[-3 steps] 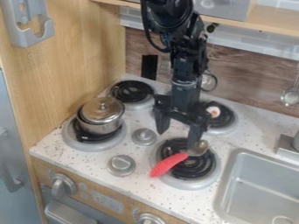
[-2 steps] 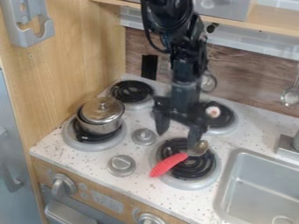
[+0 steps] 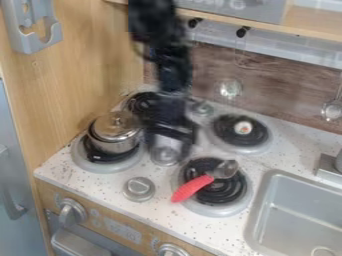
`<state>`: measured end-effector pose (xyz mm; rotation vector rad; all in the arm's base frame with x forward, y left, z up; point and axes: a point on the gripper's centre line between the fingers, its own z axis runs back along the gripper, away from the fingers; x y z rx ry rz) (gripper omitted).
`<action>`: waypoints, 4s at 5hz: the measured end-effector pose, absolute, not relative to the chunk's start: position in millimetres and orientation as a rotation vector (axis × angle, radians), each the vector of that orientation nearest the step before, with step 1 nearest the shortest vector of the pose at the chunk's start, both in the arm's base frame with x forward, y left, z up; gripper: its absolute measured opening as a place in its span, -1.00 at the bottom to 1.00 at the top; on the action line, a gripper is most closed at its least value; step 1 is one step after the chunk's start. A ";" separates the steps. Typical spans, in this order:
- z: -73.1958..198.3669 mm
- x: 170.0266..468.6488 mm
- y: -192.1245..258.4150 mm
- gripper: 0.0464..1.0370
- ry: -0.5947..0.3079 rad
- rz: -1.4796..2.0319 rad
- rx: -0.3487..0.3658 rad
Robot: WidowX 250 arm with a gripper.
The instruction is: Removed the lid of the pot and placed it in the center of the burner
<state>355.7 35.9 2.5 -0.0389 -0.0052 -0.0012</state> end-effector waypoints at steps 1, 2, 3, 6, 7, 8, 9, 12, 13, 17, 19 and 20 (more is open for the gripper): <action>6.8 356.9 59.7 0.92 -0.014 0.016 -0.033; 10.7 353.9 99.8 0.92 -0.038 0.084 -0.034; 21.6 362.4 121.8 0.92 -0.083 0.116 -0.010; 19.5 384.4 157.3 0.92 -0.122 0.200 0.001; 4.1 391.1 160.3 0.92 -0.091 0.201 -0.008; -5.5 397.2 163.3 0.92 -0.060 0.210 -0.007; -5.7 403.5 164.9 0.79 -0.062 0.211 -0.004; -3.8 404.7 160.6 -0.58 -0.090 0.202 0.014; 16.6 412.4 151.9 -0.61 -0.146 0.175 0.036; 18.1 456.3 34.1 -0.61 -0.163 -0.102 -0.011; -20.6 448.2 25.1 -0.61 -0.087 -0.111 -0.052; -39.2 442.9 21.0 -0.61 -0.035 -0.124 -0.082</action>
